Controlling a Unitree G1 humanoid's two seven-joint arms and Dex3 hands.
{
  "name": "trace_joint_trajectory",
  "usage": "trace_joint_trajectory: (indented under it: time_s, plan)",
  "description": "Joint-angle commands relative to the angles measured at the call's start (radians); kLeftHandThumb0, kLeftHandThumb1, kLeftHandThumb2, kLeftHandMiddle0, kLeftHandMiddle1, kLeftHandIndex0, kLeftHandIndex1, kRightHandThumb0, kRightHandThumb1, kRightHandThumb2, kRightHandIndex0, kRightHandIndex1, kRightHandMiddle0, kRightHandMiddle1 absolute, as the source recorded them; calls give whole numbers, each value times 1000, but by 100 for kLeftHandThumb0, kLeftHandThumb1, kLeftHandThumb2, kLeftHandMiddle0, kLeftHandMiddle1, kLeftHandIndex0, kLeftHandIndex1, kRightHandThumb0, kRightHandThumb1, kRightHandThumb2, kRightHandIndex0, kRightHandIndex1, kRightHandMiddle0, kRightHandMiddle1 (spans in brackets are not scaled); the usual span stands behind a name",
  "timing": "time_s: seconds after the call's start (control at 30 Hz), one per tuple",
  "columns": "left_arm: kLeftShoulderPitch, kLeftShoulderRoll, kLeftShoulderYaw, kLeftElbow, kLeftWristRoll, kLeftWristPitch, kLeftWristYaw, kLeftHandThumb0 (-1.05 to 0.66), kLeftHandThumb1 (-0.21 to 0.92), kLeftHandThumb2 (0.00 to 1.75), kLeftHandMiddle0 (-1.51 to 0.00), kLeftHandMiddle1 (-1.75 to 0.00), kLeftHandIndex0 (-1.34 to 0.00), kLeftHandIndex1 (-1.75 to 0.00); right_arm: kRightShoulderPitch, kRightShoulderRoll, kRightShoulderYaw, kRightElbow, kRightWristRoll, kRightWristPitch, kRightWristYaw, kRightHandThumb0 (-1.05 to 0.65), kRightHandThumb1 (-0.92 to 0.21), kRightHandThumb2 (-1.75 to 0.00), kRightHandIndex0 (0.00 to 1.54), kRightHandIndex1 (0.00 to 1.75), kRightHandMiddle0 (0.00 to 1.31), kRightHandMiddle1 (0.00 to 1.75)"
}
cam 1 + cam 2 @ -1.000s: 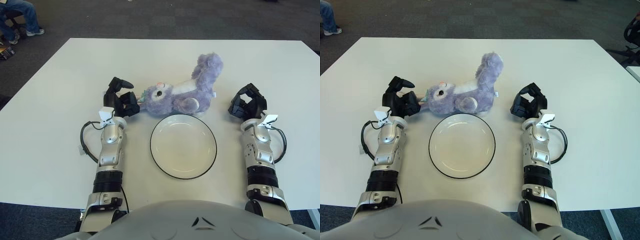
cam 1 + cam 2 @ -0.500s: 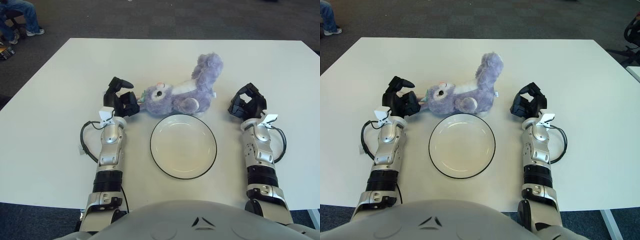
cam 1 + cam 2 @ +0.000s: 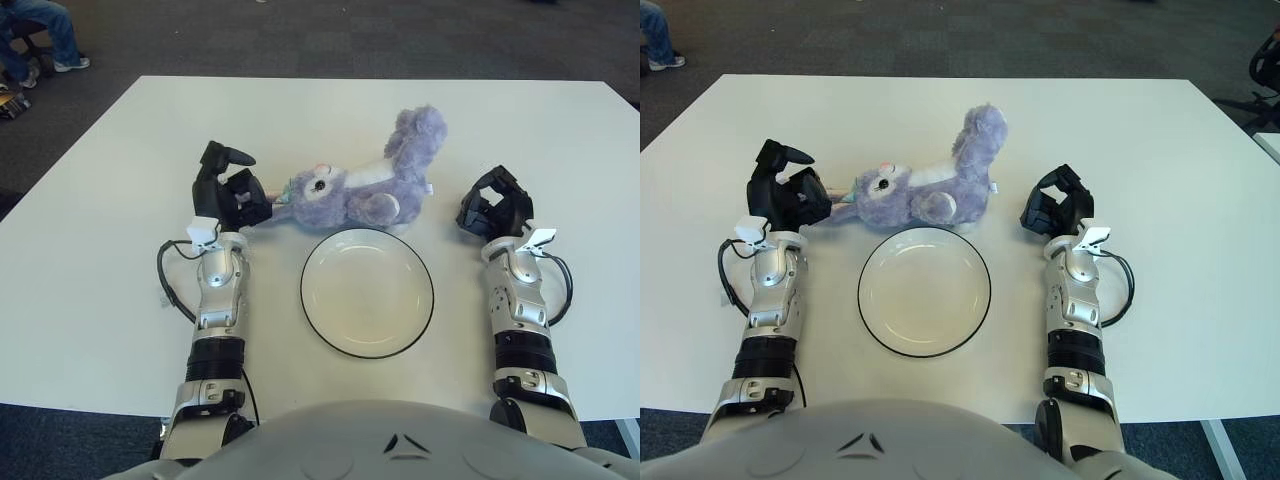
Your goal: Put the doll into the plate.
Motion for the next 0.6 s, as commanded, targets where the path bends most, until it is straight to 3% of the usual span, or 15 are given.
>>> trace_joint_trajectory:
  time_s: [0.0, 0.1, 0.13, 0.2, 0.27, 0.37, 0.4, 0.47, 0.57]
  plan:
    - [45, 17, -10, 28, 73, -5, 33, -37, 81, 67, -101, -175, -27, -175, -1, 1, -5, -14, 20, -4, 6, -51, -24, -141, 118, 175, 68, 175]
    - [50, 38, -22, 9, 135, 1, 47, -36, 88, 57, -98, -175, -21, -175, 0, 4, -7, -18, 24, -2, 7, -51, -24, -141, 118, 175, 68, 175]
    - [54, 45, -26, 5, 151, 0, 50, -49, 90, 63, -97, -175, -14, -156, 2, 5, -7, -21, 25, -1, 6, -51, -24, -141, 118, 175, 68, 175]
    - [59, 68, -34, 0, 196, -4, 54, -61, 91, 68, -96, -175, -7, -136, 4, 7, -6, -25, 28, 2, 7, -51, -24, -141, 117, 175, 68, 175]
    - [62, 89, -39, -10, 231, -6, 57, -72, 92, 73, -73, -175, -3, -113, 6, 8, -5, -29, 31, 3, 8, -51, -24, -141, 117, 175, 68, 175]
    - [65, 121, -43, -24, 284, -3, 69, -81, 92, 75, -35, -142, -1, -91, 8, 10, -3, -34, 34, 5, 8, -51, -24, -141, 117, 175, 68, 175]
    - [64, 134, -44, -26, 319, 1, 84, -82, 92, 75, -30, -136, -1, -88, 8, 10, -4, -34, 37, 6, 10, -51, -24, -141, 117, 175, 68, 175]
    - [63, 155, -45, -30, 362, 9, 102, -90, 92, 70, -17, -105, 0, -76, 9, 12, -2, -37, 41, 6, 11, -51, -24, -141, 117, 175, 68, 175]
    - [60, 177, -48, -35, 381, 14, 107, -93, 92, 58, -10, -82, 0, -62, 10, 14, -2, -37, 44, 3, 13, -51, -24, -141, 117, 175, 68, 175]
